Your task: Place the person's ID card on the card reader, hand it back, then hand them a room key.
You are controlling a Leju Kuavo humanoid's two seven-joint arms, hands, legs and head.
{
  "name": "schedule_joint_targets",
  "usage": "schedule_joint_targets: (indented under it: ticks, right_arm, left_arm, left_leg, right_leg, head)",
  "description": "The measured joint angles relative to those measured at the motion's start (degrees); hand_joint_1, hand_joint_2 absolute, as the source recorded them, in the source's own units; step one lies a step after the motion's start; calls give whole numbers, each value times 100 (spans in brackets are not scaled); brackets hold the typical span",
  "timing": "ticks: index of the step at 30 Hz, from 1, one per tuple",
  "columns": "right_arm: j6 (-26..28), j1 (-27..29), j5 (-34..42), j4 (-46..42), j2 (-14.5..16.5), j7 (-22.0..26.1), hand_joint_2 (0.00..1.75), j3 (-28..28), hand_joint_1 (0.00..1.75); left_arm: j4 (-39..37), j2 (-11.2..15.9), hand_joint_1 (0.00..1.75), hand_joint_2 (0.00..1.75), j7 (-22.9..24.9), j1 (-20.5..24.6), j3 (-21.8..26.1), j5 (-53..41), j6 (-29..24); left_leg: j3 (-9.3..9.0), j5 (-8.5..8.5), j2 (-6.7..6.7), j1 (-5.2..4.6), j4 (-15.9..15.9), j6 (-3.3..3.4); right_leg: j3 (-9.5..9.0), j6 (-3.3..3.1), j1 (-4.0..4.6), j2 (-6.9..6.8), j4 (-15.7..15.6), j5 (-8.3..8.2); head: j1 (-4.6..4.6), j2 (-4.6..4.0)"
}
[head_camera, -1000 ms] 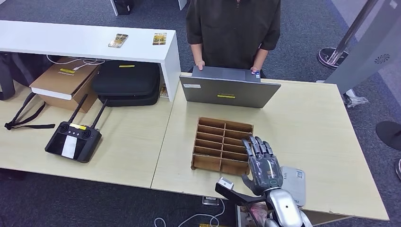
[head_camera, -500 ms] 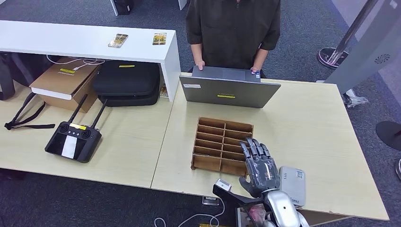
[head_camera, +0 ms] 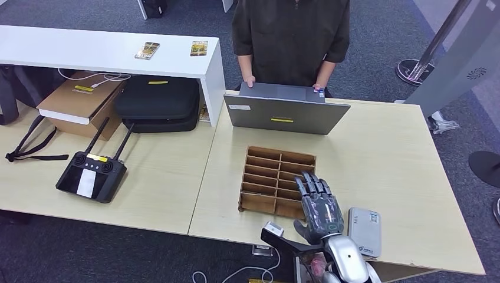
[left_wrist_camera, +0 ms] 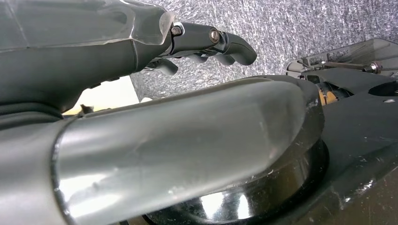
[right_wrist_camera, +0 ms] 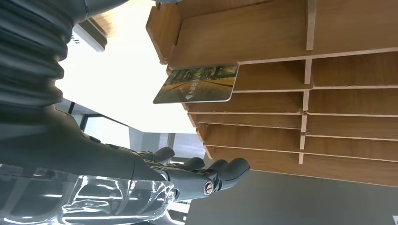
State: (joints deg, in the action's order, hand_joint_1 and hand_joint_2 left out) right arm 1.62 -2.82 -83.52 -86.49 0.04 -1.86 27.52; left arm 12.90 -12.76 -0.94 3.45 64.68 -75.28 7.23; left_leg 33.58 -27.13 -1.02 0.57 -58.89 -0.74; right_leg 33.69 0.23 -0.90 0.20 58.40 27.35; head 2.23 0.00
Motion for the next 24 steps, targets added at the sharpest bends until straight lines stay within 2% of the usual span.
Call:
schedule_joint_targets:
  ticks: [24]
  right_arm:
    - [31,55,-16,1,13,12,175,-33,0]
  left_arm:
    - [0,4,0,0,87,7,-20,-10,-30]
  left_leg:
    - [-1,0,0,0,0,0]
  right_leg:
    - [0,0,0,0,0,0]
  head:
    - [0,0]
